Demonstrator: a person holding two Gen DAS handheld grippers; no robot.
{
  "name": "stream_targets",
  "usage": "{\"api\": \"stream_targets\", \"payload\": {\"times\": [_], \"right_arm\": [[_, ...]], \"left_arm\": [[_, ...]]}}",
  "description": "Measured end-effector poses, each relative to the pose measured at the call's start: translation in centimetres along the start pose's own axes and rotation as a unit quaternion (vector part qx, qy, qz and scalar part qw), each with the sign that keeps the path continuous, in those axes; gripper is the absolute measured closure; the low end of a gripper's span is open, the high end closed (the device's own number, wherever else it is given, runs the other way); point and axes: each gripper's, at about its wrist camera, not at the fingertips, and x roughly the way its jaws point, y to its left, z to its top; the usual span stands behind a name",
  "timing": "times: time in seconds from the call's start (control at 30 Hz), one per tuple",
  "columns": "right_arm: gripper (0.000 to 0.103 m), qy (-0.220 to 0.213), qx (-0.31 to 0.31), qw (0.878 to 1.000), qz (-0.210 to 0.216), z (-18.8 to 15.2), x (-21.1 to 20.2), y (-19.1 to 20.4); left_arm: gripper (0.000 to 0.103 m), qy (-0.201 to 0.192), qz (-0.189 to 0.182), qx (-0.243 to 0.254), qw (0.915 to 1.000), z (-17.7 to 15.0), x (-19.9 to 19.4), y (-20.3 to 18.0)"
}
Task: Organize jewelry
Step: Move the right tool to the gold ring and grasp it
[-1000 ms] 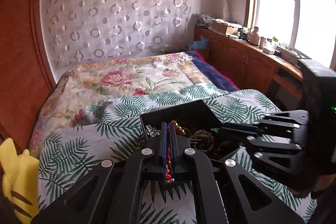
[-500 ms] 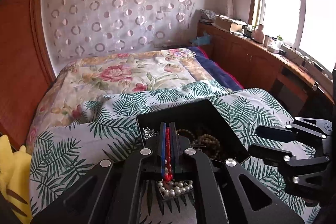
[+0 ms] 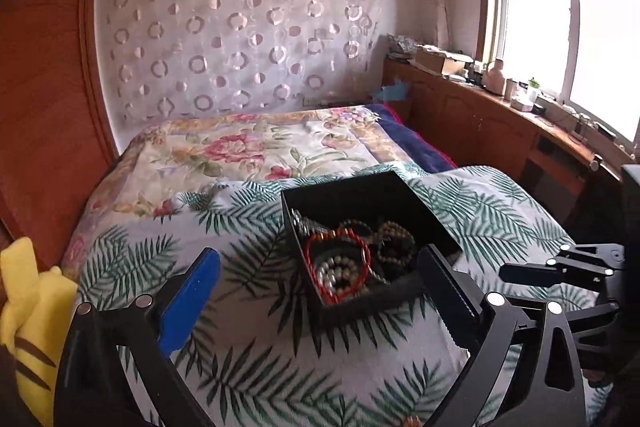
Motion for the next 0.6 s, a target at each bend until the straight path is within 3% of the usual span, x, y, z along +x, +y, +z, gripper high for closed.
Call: {"api": "stream_targets", "payload": {"times": [0.27, 0.6], "right_arm": [[0.069, 0.044, -0.036, 0.998, 0.022, -3.0, 0.4, 2.4], [0.069, 0.07, -0.054, 0.996, -0.008, -3.9, 1.9, 3.7]], "left_arm": [[0.008, 0.006, -0.016, -0.008, 0.9998, -3.2, -2.8, 0.1], [0.008, 0.034, -0.021, -0.011, 0.9991, -7.0, -4.3, -0.1]]}}
